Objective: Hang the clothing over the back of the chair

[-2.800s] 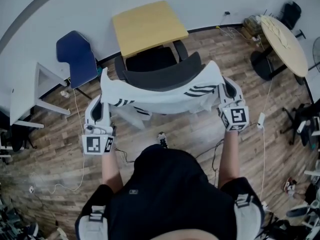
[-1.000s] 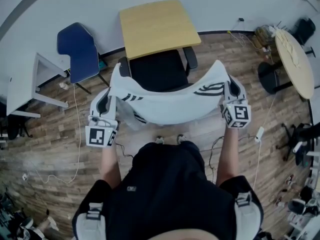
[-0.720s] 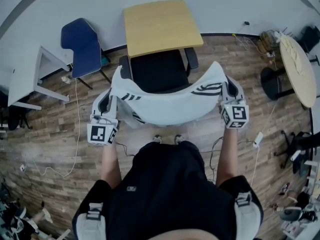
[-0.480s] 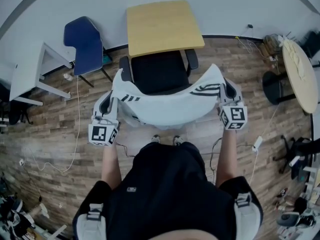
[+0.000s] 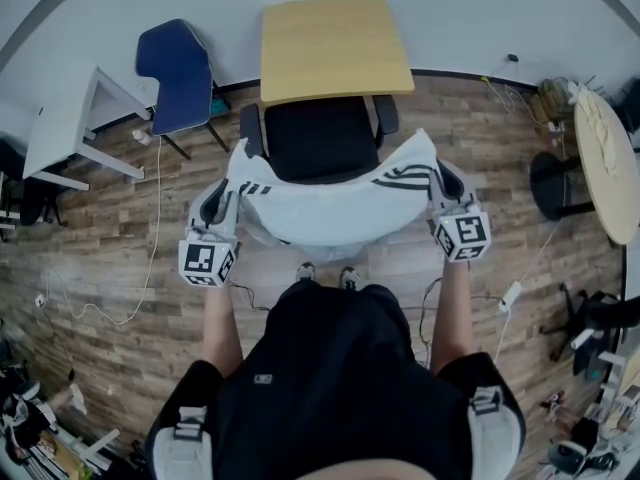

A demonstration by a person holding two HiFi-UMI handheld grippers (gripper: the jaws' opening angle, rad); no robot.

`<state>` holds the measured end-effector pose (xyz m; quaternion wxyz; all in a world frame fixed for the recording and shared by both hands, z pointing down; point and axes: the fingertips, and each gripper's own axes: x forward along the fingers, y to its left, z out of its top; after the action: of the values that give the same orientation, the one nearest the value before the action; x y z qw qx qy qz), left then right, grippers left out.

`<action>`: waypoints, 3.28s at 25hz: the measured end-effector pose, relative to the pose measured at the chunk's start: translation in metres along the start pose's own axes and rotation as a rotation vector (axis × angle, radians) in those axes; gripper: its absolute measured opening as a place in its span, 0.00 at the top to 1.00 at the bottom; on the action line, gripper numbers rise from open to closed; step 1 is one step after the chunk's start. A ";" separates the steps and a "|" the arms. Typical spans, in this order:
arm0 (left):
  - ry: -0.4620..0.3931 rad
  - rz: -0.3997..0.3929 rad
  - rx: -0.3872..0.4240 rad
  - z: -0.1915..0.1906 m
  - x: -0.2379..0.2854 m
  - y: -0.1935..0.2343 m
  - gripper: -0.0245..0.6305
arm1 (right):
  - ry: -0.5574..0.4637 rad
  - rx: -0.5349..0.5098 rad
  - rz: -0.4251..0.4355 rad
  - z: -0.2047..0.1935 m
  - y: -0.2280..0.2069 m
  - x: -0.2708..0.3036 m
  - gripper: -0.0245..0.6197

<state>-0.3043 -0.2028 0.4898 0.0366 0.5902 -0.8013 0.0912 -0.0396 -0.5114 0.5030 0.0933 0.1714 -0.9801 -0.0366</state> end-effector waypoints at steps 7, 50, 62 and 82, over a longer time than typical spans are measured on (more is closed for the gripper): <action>0.045 0.063 0.023 -0.005 -0.011 -0.013 0.76 | -0.008 0.008 0.080 -0.008 -0.002 -0.004 0.85; -0.051 0.043 -0.041 -0.006 -0.103 -0.094 0.87 | -0.014 0.002 0.208 -0.027 0.063 -0.095 0.94; -0.075 0.022 -0.056 -0.008 -0.130 -0.084 0.94 | 0.051 -0.037 0.168 -0.029 0.102 -0.116 0.97; -0.086 -0.008 -0.058 -0.034 -0.171 -0.065 0.94 | 0.052 -0.039 0.138 -0.046 0.153 -0.129 0.97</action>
<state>-0.1930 -0.0543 0.5016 0.0196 0.5954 -0.8021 0.0422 0.0385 -0.3252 0.5423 0.1242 0.1025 -0.9859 -0.0448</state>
